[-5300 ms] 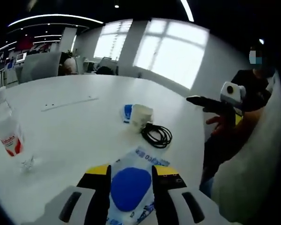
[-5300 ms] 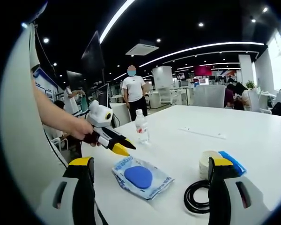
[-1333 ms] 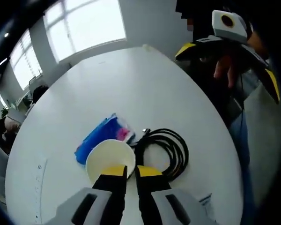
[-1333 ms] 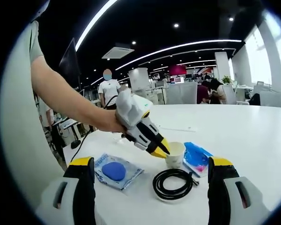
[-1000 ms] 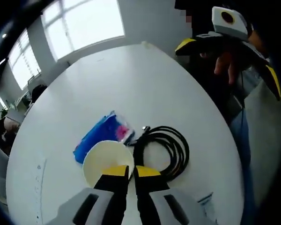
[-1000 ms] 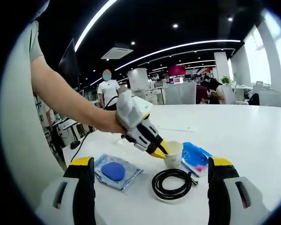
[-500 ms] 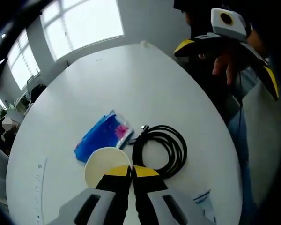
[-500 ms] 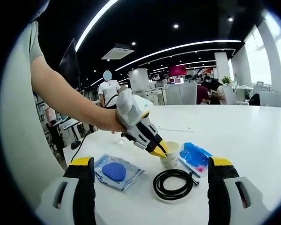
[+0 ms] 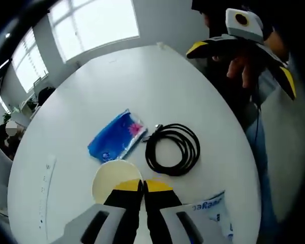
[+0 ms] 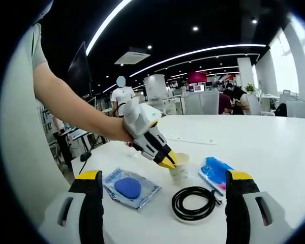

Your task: Arrange the tabletop items into an orderly group along one side of the table until the central work area is clear of visible clutter.

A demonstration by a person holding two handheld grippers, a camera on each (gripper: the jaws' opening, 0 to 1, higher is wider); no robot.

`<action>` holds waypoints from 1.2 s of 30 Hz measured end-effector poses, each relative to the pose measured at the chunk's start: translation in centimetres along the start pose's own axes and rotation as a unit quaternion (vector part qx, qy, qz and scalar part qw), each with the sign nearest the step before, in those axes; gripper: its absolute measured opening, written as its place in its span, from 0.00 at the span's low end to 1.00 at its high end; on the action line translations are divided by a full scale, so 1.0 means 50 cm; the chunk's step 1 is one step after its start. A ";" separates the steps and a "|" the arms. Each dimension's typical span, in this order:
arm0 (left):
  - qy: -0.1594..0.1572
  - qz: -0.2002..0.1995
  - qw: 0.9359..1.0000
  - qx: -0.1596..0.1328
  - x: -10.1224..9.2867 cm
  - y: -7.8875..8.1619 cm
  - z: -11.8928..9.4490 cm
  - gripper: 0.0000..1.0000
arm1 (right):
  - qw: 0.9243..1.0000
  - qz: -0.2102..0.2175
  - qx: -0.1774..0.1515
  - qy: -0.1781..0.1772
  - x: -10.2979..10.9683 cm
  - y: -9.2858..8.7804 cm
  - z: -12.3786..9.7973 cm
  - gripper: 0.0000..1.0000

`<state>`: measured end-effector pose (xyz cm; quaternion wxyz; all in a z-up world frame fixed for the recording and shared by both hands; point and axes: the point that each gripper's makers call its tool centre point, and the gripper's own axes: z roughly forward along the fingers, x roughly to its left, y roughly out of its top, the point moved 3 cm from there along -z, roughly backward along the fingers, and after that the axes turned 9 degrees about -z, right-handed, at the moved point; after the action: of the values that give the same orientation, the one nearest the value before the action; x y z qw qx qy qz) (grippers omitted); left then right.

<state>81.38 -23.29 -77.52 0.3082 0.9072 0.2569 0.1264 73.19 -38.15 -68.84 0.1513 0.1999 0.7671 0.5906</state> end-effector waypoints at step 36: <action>0.064 -0.068 0.996 0.005 0.046 -0.130 -0.118 0.00 | 0.998 -0.021 -0.010 0.067 0.059 0.033 0.084 0.97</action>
<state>78.51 -14.72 -76.83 0.2948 0.8792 0.3375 0.1617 72.77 -32.78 -68.32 0.1143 0.1425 0.7737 0.6067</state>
